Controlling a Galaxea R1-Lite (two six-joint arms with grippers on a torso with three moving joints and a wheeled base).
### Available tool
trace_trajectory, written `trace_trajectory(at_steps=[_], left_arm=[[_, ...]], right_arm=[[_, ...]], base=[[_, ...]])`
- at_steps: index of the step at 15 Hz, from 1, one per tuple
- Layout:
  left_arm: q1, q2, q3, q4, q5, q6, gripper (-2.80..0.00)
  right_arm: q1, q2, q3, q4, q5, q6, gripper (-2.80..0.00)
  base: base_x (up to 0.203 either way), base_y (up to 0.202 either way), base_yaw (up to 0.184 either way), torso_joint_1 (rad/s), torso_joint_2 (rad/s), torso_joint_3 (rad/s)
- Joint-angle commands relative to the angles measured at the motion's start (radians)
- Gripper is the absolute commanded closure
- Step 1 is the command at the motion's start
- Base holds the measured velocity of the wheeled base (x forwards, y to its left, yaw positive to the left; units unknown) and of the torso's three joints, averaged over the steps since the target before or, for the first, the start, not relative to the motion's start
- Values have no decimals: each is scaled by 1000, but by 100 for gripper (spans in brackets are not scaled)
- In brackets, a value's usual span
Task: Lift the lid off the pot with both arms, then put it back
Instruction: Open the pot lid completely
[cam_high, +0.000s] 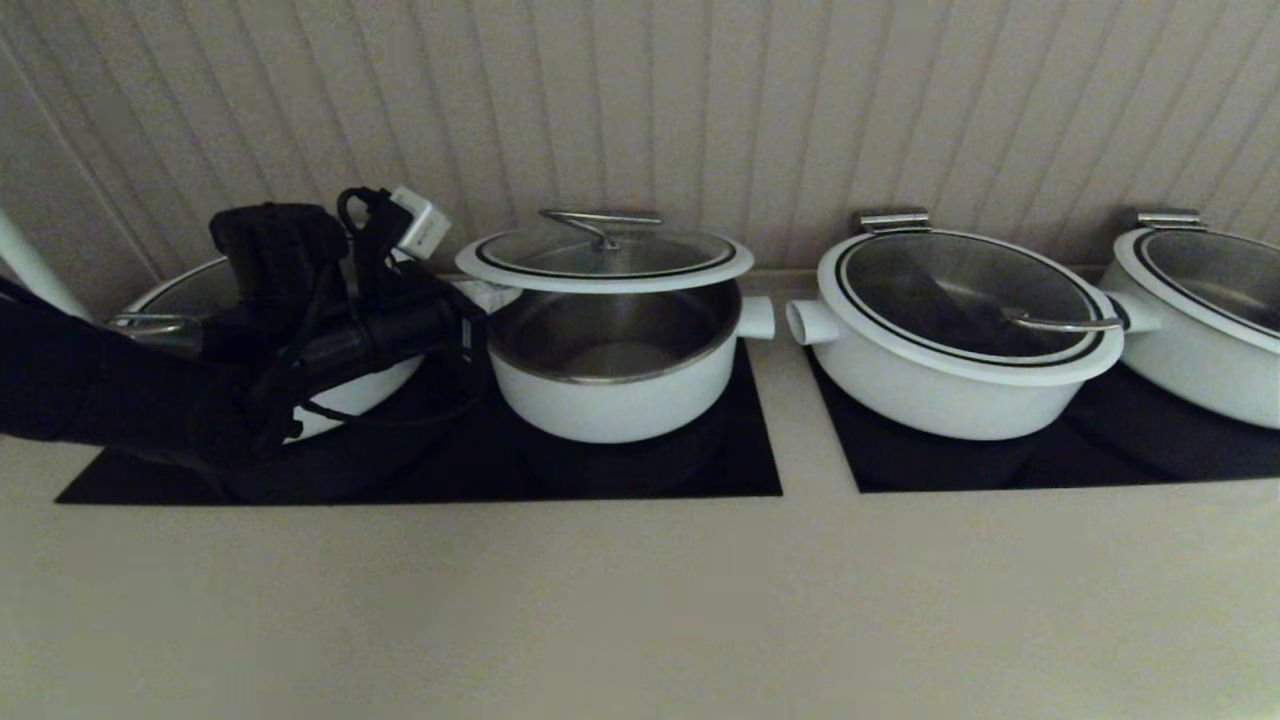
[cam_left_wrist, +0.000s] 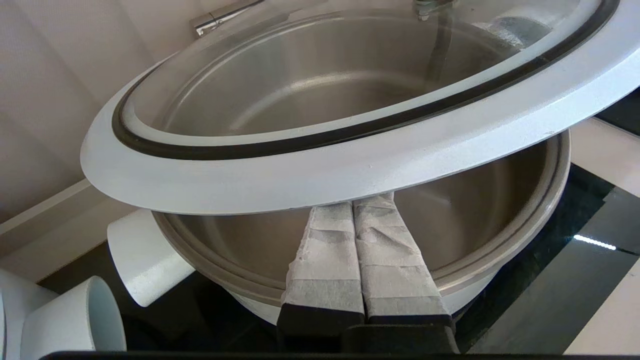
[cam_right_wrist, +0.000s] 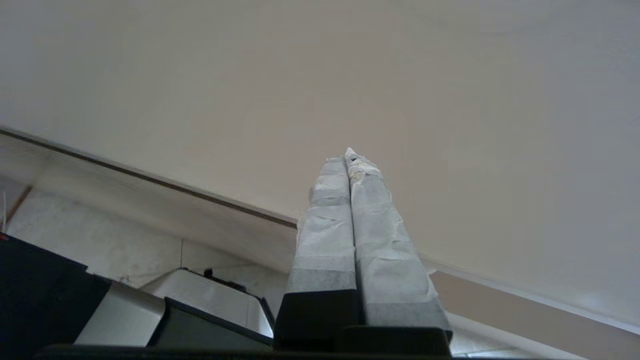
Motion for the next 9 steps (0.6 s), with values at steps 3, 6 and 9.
trace_trajectory(at_steps=[3, 6, 9], left_arm=[[0, -2, 0, -4, -3, 3, 0], [0, -7, 0, -4, -3, 4, 0], [0, -13, 0, -5, -2, 4, 0]], right_arm=[[1, -8, 4, 2, -39, 74, 0], [1, -7, 4, 2, -46, 96, 0], [1, -8, 9, 2, -130, 91, 0]], base=[[0, 0, 0, 0, 0, 0], [0, 0, 0, 0, 0, 0], [0, 0, 0, 0, 0, 0]])
